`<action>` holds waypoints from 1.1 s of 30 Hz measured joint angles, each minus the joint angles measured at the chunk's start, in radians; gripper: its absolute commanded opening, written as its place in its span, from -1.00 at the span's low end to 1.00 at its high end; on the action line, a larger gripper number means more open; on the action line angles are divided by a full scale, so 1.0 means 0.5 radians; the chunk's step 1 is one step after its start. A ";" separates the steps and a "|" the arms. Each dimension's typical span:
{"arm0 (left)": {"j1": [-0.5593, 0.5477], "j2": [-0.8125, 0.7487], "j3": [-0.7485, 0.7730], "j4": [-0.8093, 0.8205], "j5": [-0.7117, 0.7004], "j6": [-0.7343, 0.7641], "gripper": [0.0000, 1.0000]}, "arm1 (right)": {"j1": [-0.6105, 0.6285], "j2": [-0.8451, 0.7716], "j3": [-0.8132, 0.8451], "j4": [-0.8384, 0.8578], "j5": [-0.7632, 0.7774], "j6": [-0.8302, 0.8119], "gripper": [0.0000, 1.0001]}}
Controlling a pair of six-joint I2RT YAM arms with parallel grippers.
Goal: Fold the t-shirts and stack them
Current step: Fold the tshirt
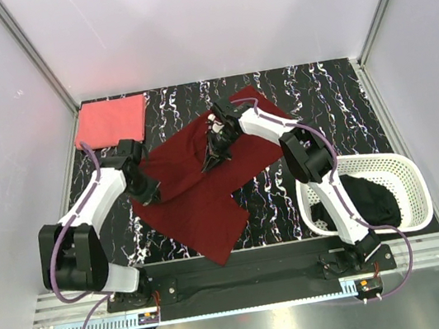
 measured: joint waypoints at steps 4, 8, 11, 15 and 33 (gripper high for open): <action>-0.018 -0.067 -0.063 0.026 0.072 -0.001 -1.00 | -0.005 0.007 0.001 -0.007 0.000 -0.008 -0.99; -0.043 -0.079 -0.137 0.072 0.148 -0.005 -0.96 | -0.008 0.016 0.004 -0.024 0.001 -0.014 -0.99; -0.059 -0.079 -0.163 0.094 0.188 -0.004 -0.74 | -0.015 0.018 0.004 -0.031 0.002 -0.021 -0.98; -0.066 -0.079 -0.162 0.106 0.199 0.024 -0.40 | -0.027 0.018 0.004 -0.034 0.006 -0.034 -0.94; 0.564 -0.160 0.154 0.448 0.056 0.735 -0.02 | -0.051 -0.057 0.172 -0.391 0.323 -0.303 0.11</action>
